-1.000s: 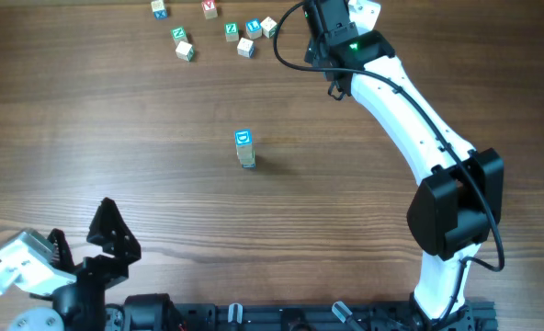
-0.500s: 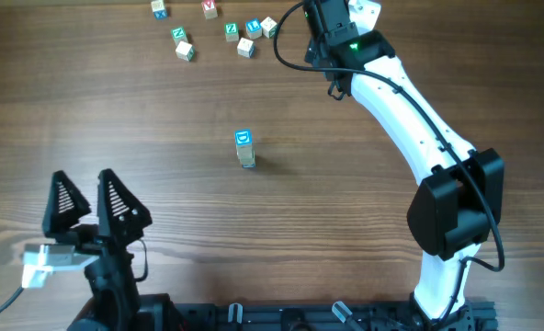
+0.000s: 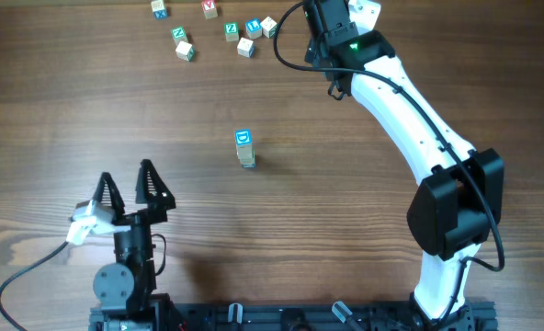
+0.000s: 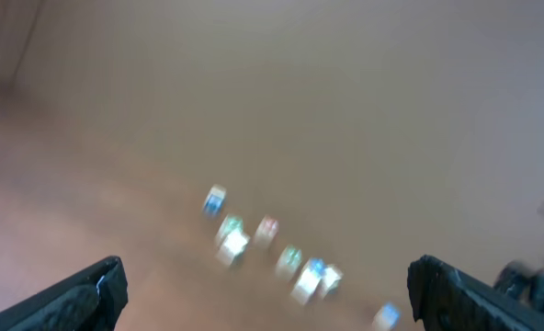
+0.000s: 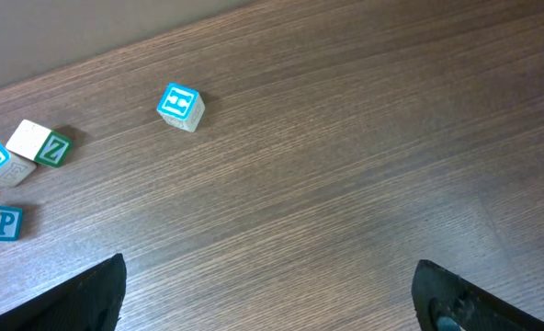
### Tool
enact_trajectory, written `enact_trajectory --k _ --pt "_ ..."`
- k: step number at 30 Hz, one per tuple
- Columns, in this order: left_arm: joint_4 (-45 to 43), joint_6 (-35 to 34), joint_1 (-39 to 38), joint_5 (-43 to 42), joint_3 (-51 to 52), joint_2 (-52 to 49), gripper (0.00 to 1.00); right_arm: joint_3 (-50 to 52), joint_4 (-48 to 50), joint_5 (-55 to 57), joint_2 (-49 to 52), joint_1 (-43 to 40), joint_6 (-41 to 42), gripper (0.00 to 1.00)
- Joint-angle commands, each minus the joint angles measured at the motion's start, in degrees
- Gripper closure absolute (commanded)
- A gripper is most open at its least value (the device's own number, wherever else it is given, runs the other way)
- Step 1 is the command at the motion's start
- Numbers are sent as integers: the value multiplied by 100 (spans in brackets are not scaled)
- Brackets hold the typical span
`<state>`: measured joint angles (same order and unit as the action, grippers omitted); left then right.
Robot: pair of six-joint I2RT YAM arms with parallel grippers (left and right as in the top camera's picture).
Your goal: Form a tower
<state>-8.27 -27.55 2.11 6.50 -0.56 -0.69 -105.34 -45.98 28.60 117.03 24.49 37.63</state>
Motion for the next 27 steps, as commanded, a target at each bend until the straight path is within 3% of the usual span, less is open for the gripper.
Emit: enact_trajectory --k 1,24,27 --pt "1027 -33 37 -68 24 48 0 9 11 98 63 24 -11 0" --pt "1187 -11 37 -68 24 31 0 9 7 101 63 22 -20 0" --pt "1187 -11 37 -68 24 31 0 9 -358 -212 37 -37 -35 0"
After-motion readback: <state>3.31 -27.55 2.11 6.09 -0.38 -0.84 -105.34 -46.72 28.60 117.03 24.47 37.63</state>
